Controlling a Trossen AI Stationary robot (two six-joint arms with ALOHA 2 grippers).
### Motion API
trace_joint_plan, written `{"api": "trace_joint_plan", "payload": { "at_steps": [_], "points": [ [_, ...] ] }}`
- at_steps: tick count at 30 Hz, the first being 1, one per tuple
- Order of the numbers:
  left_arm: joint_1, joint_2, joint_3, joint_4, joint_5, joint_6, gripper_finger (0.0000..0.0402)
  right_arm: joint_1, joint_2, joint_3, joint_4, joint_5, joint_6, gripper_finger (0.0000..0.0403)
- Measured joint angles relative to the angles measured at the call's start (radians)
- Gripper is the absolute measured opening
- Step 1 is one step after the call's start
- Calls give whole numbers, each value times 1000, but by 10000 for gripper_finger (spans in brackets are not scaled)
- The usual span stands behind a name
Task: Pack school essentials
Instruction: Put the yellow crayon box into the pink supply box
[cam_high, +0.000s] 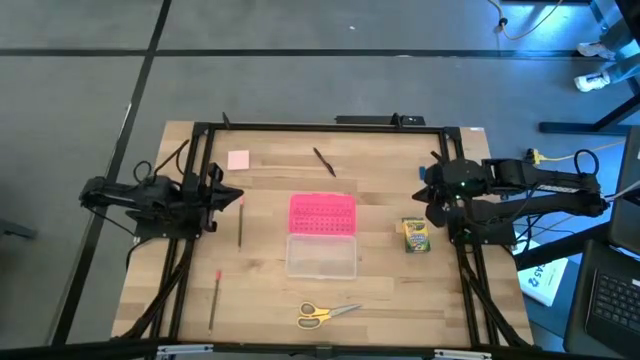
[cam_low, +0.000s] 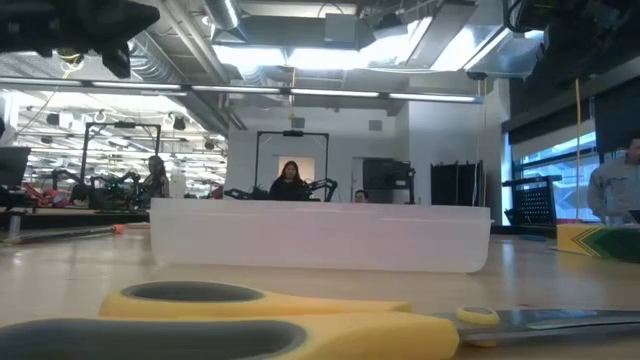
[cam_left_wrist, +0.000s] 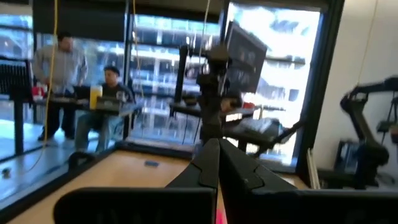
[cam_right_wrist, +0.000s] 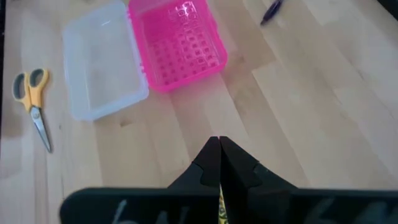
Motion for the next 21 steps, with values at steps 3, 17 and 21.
{"api": "trace_joint_plan", "payload": {
  "at_steps": [3, 17, 21],
  "points": [
    [0, 56, 90, -103, 0, 0, 0, 0, 0, 0, 7, 40, 19, 0],
    [0, 474, 440, -444, 0, -92, 0, 0, 28, 0, 7, -32, -36, 0],
    [0, 580, 508, -511, 13, -147, 0, 1, 53, 0, -9, -88, 17, 0]
  ]
}}
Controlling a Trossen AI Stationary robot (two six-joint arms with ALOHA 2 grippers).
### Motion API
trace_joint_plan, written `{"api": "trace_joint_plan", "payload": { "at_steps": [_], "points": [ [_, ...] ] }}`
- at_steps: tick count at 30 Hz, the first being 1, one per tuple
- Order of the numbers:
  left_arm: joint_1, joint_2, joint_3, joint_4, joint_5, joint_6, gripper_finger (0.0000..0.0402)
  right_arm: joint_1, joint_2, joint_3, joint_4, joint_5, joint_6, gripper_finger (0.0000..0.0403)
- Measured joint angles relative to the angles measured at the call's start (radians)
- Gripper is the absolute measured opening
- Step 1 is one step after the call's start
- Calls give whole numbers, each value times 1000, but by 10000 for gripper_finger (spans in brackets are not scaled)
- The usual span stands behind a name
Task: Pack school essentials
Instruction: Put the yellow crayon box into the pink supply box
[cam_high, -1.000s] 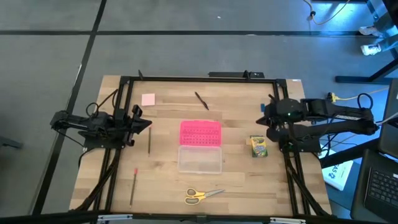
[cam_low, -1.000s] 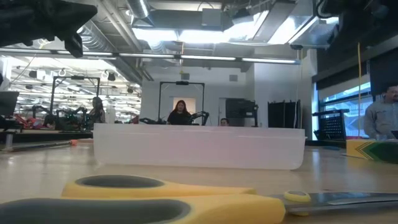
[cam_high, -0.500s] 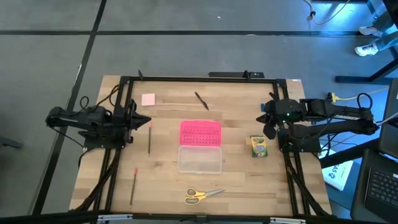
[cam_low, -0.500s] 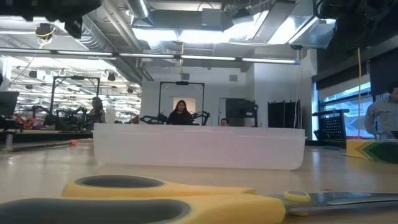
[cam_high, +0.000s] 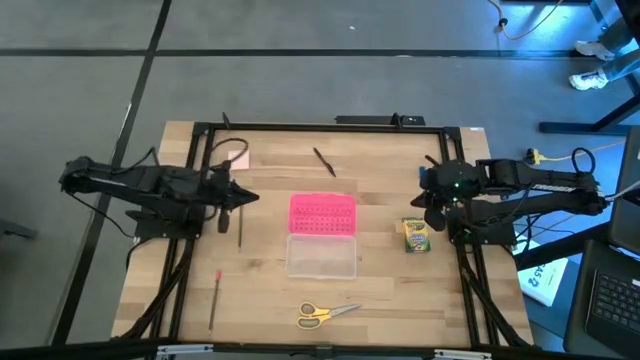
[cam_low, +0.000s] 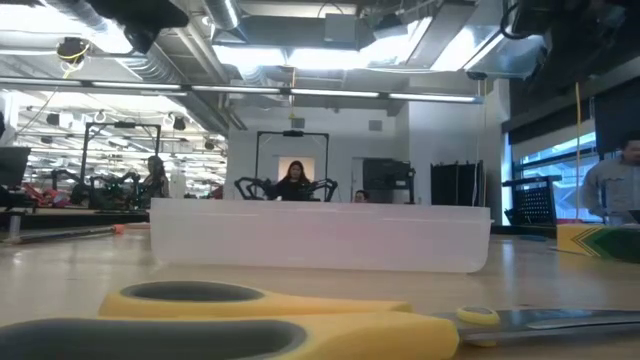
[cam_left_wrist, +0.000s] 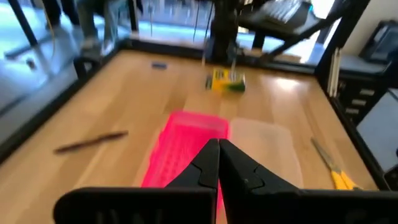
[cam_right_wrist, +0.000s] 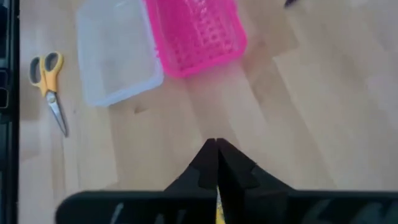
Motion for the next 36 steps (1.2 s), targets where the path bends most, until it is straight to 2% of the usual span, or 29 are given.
{"api": "trace_joint_plan", "payload": {
  "at_steps": [4, 7, 15, 20, 24, 29, 32, 36],
  "points": [
    [0, 76, 43, -49, 17, -67, 0, 25, 38, 0, -31, -12, 117, 0],
    [0, 114, 50, -54, 18, -122, 0, 66, 70, 0, -50, -61, 240, 0],
    [0, 167, 50, -43, 54, -132, 0, 192, 166, 0, -140, -47, 649, 0],
    [0, 172, 50, -22, 61, -139, 0, 216, 227, 0, -161, -70, 796, 0],
    [2, 170, 51, 0, 40, -126, 0, 213, 256, 0, -161, -154, 826, 0],
    [3, 189, 61, -18, 81, -90, 0, 213, 269, 0, -161, -165, 815, 4],
    [2, 216, 119, -47, 106, -72, 0, 213, 269, 0, -162, -152, 814, 4],
    [3, 294, 228, -175, 117, -41, 0, 213, 268, 0, -163, -157, 812, 7]
  ]
}}
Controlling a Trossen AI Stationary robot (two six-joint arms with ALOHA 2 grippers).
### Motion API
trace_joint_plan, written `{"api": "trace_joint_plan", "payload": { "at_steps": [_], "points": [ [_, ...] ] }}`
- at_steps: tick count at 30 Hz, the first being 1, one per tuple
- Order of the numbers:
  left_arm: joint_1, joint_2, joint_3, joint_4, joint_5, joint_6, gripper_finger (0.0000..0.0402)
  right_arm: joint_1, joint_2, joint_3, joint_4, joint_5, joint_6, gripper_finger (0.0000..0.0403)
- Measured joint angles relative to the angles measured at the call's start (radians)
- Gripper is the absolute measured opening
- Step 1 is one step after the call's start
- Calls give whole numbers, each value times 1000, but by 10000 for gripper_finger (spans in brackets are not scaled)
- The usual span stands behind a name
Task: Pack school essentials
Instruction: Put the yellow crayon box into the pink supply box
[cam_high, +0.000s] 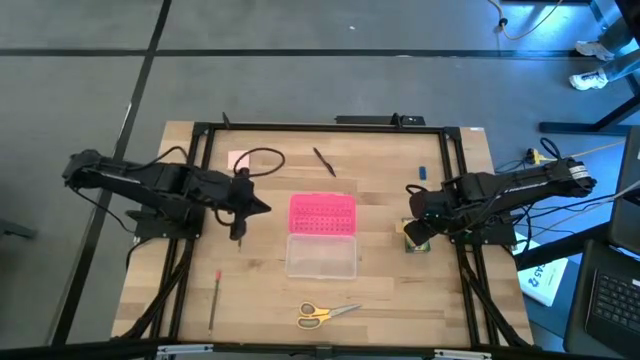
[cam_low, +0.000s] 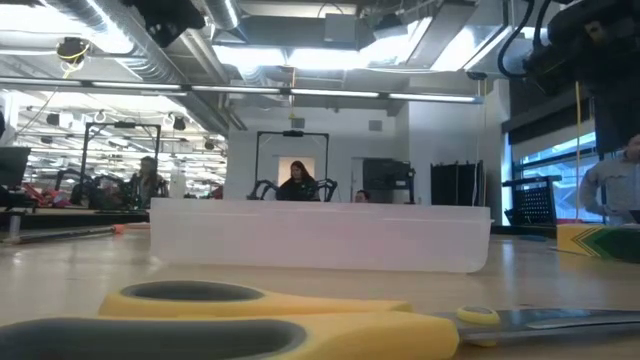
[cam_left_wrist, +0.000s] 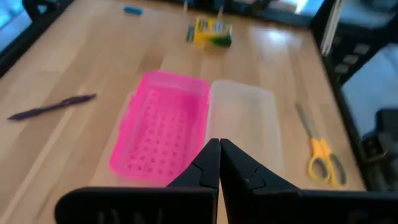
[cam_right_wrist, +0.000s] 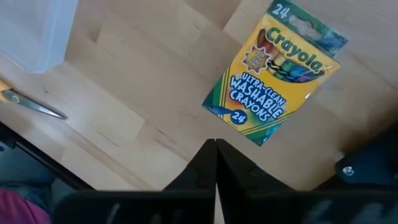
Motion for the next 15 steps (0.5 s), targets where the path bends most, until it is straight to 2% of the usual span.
{"api": "trace_joint_plan", "payload": {
  "at_steps": [7, 15],
  "points": [
    [11, 125, 165, -70, 130, 126, 0, 0, 0, 0, 0, 26, -5, 25],
    [56, 160, 198, -77, 148, 173, 0, 0, 0, 0, -2, 46, -4, 53]
  ]
}}
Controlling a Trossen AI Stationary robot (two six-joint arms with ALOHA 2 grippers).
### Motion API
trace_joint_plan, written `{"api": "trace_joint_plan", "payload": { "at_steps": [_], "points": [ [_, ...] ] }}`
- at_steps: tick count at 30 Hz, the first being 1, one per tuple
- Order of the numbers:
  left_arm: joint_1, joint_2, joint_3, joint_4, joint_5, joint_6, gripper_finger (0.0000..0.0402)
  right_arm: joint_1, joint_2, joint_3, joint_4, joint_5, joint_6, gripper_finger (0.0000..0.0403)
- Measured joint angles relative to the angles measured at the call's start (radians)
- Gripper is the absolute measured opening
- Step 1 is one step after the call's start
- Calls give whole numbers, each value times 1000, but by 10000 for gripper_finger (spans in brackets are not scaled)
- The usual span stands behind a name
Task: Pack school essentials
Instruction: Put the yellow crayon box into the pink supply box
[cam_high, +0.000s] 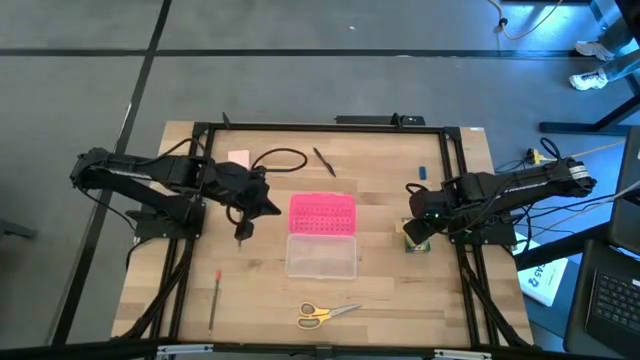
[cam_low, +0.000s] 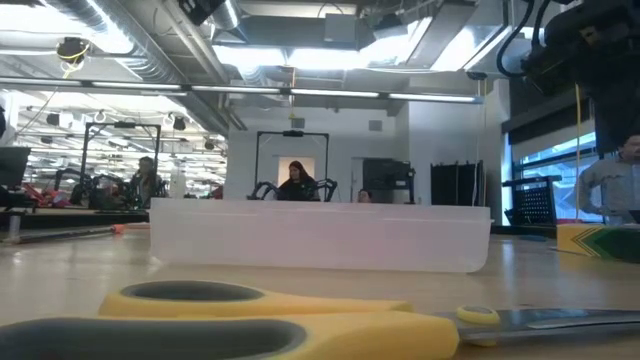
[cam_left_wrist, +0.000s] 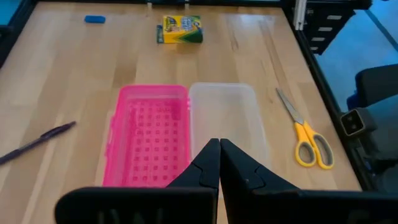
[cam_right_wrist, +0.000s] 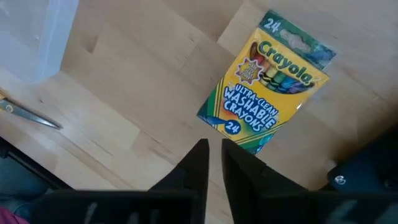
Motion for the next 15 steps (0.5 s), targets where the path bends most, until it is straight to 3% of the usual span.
{"api": "trace_joint_plan", "payload": {
  "at_steps": [10, 15],
  "points": [
    [5, 0, 0, -3, 13, 0, 0, 0, 8, 0, -34, 14, 28, 146],
    [5, 0, 0, -2, -71, 0, 0, 0, 27, 0, -63, 13, 82, 163]
  ]
}}
